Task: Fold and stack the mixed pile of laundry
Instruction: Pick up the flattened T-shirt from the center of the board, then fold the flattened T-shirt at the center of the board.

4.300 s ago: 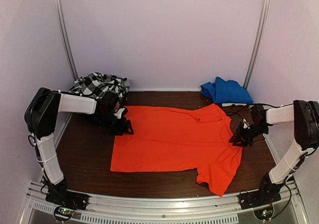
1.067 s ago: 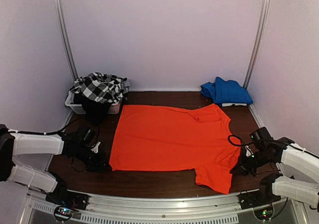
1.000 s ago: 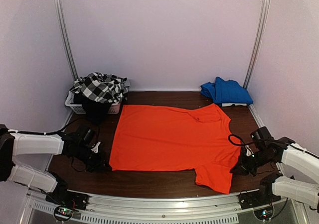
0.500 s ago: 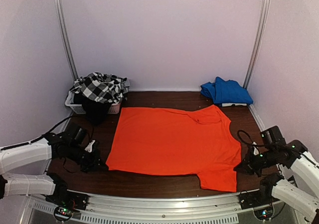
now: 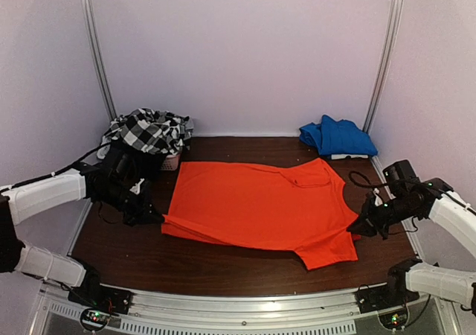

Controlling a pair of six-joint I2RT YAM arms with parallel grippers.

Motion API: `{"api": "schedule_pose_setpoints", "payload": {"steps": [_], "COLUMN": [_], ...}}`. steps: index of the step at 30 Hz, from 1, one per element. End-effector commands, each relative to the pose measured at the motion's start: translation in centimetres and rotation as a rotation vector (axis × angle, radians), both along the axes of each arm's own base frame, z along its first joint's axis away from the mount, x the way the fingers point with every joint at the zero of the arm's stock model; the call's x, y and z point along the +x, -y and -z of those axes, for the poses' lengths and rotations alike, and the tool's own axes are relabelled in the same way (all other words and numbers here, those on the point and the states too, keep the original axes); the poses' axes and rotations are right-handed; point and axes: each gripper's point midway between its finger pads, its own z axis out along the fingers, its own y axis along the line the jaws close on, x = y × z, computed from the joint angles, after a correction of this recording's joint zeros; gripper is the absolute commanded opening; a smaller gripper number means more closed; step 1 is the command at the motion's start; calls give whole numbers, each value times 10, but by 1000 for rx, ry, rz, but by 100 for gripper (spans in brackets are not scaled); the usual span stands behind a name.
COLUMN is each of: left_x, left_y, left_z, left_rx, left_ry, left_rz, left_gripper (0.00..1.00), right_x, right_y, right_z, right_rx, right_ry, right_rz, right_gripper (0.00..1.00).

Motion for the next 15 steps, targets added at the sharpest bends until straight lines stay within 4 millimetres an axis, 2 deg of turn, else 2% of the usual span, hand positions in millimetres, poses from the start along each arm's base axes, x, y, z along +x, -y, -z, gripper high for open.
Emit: {"api": "schedule_pose_setpoints", "payload": {"steps": [1, 7, 15], "left_x": [27, 62, 99], "left_y": [6, 8, 16], "left_z": [-7, -5, -1], "left_rx": [-19, -8, -15], "left_ry": [54, 68, 92], "left_rz": [47, 38, 38], "left_gripper": [0, 0, 0], "right_x": [32, 69, 109], "right_y": [4, 8, 16], "right_z": [-17, -28, -26], "right_rx": [-15, -24, -27], "right_ry": [98, 131, 127], "right_rz": [-11, -13, 2], "right_gripper": [0, 0, 0]}}
